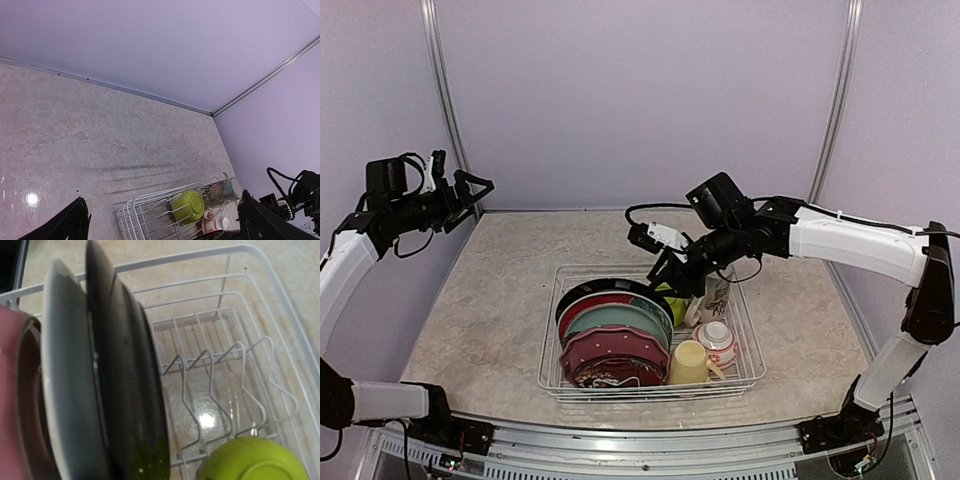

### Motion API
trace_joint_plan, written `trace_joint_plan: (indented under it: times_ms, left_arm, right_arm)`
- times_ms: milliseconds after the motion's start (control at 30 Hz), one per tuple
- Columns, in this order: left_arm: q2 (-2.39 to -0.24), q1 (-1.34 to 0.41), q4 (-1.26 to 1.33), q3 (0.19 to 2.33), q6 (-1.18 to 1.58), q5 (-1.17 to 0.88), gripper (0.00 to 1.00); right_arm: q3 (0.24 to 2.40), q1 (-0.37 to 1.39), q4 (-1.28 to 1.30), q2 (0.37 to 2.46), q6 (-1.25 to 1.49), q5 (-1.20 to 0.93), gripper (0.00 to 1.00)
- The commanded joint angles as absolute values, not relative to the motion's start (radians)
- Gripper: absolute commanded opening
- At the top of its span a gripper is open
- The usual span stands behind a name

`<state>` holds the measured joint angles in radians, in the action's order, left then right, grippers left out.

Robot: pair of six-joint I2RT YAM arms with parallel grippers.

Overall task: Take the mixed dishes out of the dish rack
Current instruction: Grab the plate from the dish rack.

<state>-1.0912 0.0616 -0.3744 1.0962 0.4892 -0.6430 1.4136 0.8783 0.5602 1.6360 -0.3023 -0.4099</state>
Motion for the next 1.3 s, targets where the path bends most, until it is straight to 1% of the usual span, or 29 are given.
trace_joint_plan:
  times_ms: [0,100,367,633,967,1267]
  left_arm:
    - [-1.096,0.055,-0.379,1.09,0.477,-0.643,0.99]
    - [-1.1,0.056,-0.375,1.089,0.48,-0.65,0.99]
    - [-1.103,0.046,-0.377,1.089,0.477,-0.647,0.99]
    - [-1.104,0.041,-0.374,1.091,0.483,-0.66,0.99]
    - [-1.098,0.036,-0.374,1.088,0.48,-0.656,0.99]
    - [-1.117,0.023,-0.382,1.092,0.477,-0.651,0.99]
  right_arm:
    - [1.464,0.898,0.601,1.684,-0.331,-0.412,0.31]
    - [1.481,0.903,0.622,1.708,-0.348,-0.42,0.28]
    - [1.496,0.906,0.646,1.752,-0.38,-0.465,0.26]
    - [1.553,0.907,0.685,1.802,-0.415,-0.546,0.21]
    - [1.588,0.909,0.715,1.815,-0.447,-0.581,0.01]
    - [1.587,0.919,0.669,1.75,-0.437,-0.502,0.0]
